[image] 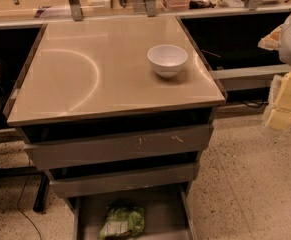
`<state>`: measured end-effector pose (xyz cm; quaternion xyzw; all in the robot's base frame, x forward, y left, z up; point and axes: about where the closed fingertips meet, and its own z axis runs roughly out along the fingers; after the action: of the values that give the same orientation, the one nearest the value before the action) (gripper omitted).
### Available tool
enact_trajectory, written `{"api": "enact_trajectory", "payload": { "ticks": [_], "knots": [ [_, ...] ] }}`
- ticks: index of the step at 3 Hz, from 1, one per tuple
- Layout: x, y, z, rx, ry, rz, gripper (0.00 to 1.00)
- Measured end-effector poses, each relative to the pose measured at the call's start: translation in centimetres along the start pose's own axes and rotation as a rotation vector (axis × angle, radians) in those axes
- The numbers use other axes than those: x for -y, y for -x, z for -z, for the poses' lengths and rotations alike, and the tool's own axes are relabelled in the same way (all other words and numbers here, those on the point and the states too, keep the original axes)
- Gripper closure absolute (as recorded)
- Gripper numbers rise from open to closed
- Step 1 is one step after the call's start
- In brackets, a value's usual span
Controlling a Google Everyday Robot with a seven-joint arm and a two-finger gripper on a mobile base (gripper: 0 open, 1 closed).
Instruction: Pick green rice chip bag from bottom drawer and place on counter
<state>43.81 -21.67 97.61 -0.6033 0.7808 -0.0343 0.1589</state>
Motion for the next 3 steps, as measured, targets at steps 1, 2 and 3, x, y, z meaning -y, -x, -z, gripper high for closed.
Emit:
{"api": "enact_trajectory", "payload": {
  "ticks": [1, 2, 3],
  "knots": [
    [0.0, 0.0, 0.0, 0.0, 0.0, 0.0, 0.0],
    [-2.0, 0.2, -1.6, 0.011, 0.039, 0.001, 0.0],
    [-6.9, 2.2, -5.6, 0.088, 0.105, -0.003, 0.0]
  ]
}}
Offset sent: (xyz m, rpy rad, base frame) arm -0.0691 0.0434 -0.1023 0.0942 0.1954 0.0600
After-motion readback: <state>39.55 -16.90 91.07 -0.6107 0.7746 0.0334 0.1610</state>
